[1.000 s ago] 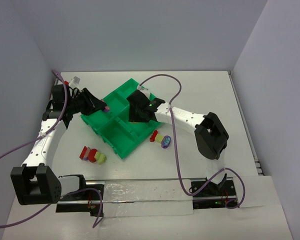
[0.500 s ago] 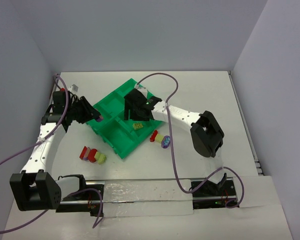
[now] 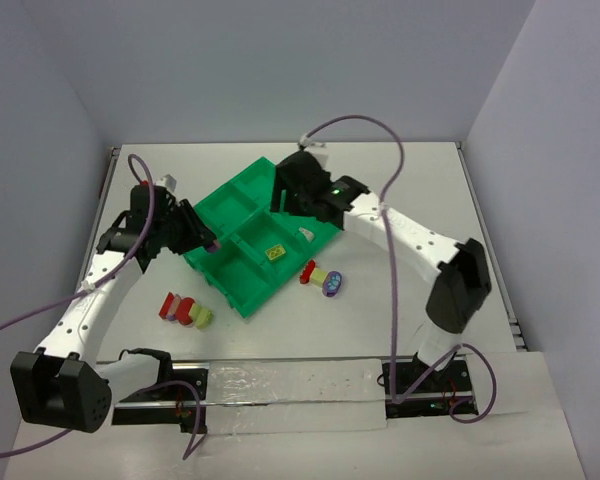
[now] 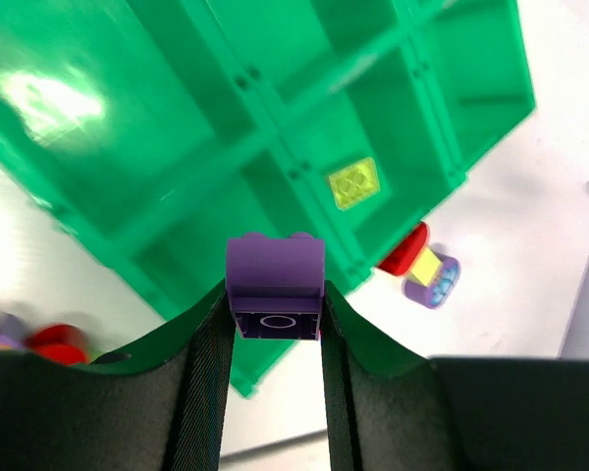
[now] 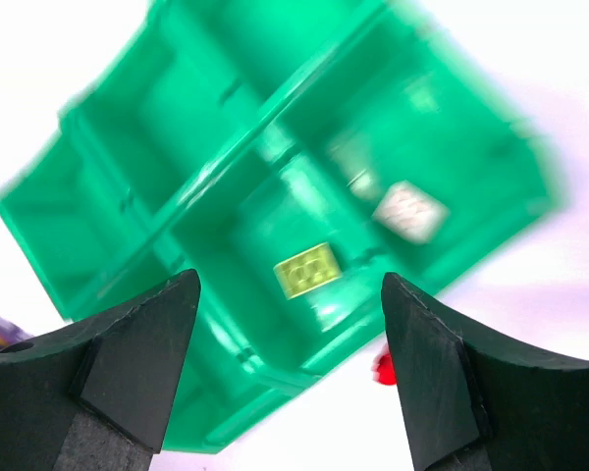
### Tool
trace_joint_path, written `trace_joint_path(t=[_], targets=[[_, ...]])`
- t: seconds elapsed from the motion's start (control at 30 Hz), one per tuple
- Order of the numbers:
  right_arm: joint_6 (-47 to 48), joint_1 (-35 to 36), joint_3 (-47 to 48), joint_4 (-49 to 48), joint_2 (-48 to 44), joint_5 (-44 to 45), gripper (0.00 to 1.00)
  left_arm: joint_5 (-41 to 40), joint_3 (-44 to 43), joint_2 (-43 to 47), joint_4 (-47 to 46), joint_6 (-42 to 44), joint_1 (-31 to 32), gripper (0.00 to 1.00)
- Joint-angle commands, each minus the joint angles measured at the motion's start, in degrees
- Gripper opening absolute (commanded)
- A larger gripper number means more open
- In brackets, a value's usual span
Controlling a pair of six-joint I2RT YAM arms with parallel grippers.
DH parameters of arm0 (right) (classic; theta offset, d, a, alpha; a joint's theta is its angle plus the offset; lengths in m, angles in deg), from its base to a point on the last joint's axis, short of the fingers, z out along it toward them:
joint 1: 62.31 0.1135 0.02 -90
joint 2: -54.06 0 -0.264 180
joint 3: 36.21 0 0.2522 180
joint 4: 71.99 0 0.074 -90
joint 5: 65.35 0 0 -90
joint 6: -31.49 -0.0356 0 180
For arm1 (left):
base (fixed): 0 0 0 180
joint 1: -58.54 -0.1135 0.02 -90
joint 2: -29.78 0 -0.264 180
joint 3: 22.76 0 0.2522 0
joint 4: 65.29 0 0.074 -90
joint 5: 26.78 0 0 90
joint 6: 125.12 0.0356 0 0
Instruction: Sort the legos into containers by color
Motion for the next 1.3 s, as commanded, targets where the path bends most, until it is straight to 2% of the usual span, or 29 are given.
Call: trace_joint_path(t=[0.0,0.1,0.17,0.33,0.4,0.5,0.53,0.57,0.73,0.87,0.93,1.07,1.13,1.27], targets=[[1.0,-6.0,-4.5,-0.5,-9.2,4.8,0.82,-8.6,1.8,0.8,0.4,-8.6,7.0,0.0],[1.0,-8.3,-7.8,-0.7,-12.3,4.9,0.82,-10.4,3.4,-0.2,-0.6,-11.6,10.2,0.0],[1.0,-9.9,-10.3,-1.3,-14.2,4.7,0.82,-15.4,5.4,-1.9,-0.7,-14.4,12.6,0.0],[1.4,-10.8,-13.0,-1.9,-15.6,3.4,0.83,-14.9,8.2,-3.1,-4.4,-16.9,13.8,0.03],[1.7,-10.8,-13.8,-2.2,-15.4,2.2,0.83,-14.4,7.9,-3.6,-5.2,-16.4,14.0,0.18],[2.9,-10.7,-15.0,-2.7,-15.3,0.1,0.83,-14.3,7.4,-4.4,-4.8,-16.0,14.2,0.51],[3.1,-10.6,-15.5,-3.1,-15.5,-0.9,0.82,-14.1,7.4,-4.5,-4.6,-15.9,14.3,0.54],[4.5,-10.7,-16.8,-3.8,-15.9,-2.7,0.82,-13.8,7.5,-4.5,-4.5,-15.5,14.3,0.67],[8.4,-9.8,-23.6,-6.5,-19.6,-6.7,0.82,-9.4,5.1,-6.2,-2.4,-10.5,14.4,0.96],[13.1,-6.6,-28.8,-9.1,-22.7,-6.8,0.83,-9.6,-1.0,-7.1,2.3,-6.9,14.9,0.97],[17.8,-3.6,-34.7,-14.4,-25.8,-8.0,0.83,-10.2,-7.5,-6.7,5.3,-4.0,14.9,0.95],[27.4,-1.0,-45.6,-24.5,-29.9,-16.0,0.83,-14.2,-19.7,-7.9,8.8,-0.8,14.8,0.94],[31.9,0.6,-48.3,-29.4,-30.9,-18.8,0.84,-15.3,-22.8,-8.7,10.1,0.1,14.7,0.94],[38.3,1.3,-51.9,-33.9,-31.2,-17.7,0.84,-15.4,-25.8,-9.6,10.5,0.6,14.3,0.94]])
